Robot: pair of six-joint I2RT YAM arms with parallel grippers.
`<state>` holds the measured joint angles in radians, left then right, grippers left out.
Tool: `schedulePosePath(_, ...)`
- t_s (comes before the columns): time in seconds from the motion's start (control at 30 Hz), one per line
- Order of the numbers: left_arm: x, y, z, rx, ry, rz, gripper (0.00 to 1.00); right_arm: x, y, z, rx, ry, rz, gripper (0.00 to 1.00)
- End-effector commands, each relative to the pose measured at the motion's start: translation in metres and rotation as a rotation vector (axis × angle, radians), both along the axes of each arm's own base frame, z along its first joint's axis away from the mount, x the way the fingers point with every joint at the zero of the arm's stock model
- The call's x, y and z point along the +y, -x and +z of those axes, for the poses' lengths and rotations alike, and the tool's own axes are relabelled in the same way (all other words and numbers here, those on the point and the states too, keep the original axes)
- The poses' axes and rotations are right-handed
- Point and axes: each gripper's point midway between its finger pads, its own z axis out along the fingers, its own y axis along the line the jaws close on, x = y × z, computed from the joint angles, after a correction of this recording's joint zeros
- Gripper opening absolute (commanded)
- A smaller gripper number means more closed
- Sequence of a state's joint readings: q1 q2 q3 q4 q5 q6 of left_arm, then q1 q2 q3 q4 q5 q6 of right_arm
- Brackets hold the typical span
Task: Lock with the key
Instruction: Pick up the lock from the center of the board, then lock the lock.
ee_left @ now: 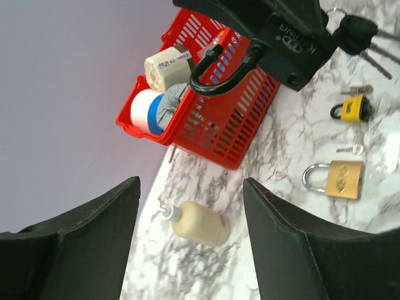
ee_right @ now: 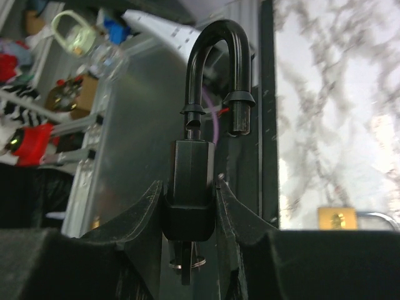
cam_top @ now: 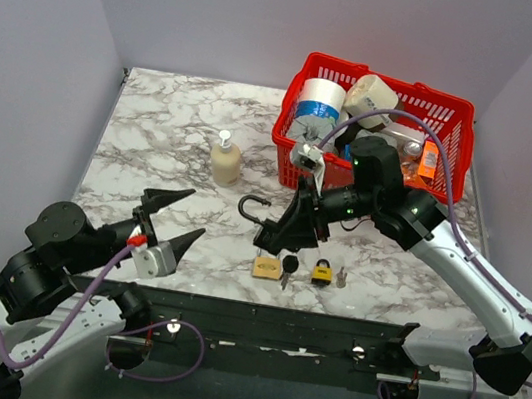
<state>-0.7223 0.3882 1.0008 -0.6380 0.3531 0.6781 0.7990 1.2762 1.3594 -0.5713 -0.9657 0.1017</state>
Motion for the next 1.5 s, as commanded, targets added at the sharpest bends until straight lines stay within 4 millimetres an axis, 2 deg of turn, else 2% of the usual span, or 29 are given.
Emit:
schedulePosePath(0.0, -0.012, 0.009, 0.004, -0.266, -0.164, -0.146, 0.71, -0.009, 0.030, -0.003, 0.090, -0.027, 0.162, 0.01)
schedulePosePath(0.13, -0.027, 0.014, 0.013, -0.399, -0.189, -0.243, 0.66, -0.009, 0.034, -0.002, 0.152, -0.010, 0.175, 0.01)
schedulePosePath(0.3, -0.047, 0.023, 0.010, -0.508, -0.228, -0.389, 0.63, -0.007, 0.037, 0.004, 0.208, 0.011, 0.204, 0.01)
schedulePosePath(0.5, -0.060, 0.028, -0.006, -0.498, -0.273, -0.506, 0.63, -0.007, 0.038, 0.002, 0.254, 0.018, 0.199, 0.01)
schedulePosePath(0.63, -0.067, 0.026, -0.007, -0.491, -0.264, -0.533, 0.62, -0.008, 0.043, 0.003, 0.266, 0.015, 0.214, 0.01)
schedulePosePath(0.77, -0.075, 0.024, -0.006, -0.498, -0.261, -0.564, 0.56, -0.008, 0.048, 0.001, 0.281, 0.023, 0.233, 0.01)
schedulePosePath(0.93, -0.079, 0.026, -0.011, -0.487, -0.254, -0.598, 0.51, -0.008, 0.049, 0.003, 0.298, 0.021, 0.238, 0.01)
schedulePosePath(1.2, -0.080, 0.032, -0.009, -0.468, -0.198, -0.606, 0.42, -0.003, 0.048, 0.005, 0.354, 0.027, 0.250, 0.01)
schedulePosePath(1.47, -0.085, 0.032, -0.008, -0.465, -0.185, -0.628, 0.41, 0.002, 0.045, 0.010, 0.388, 0.020, 0.268, 0.01)
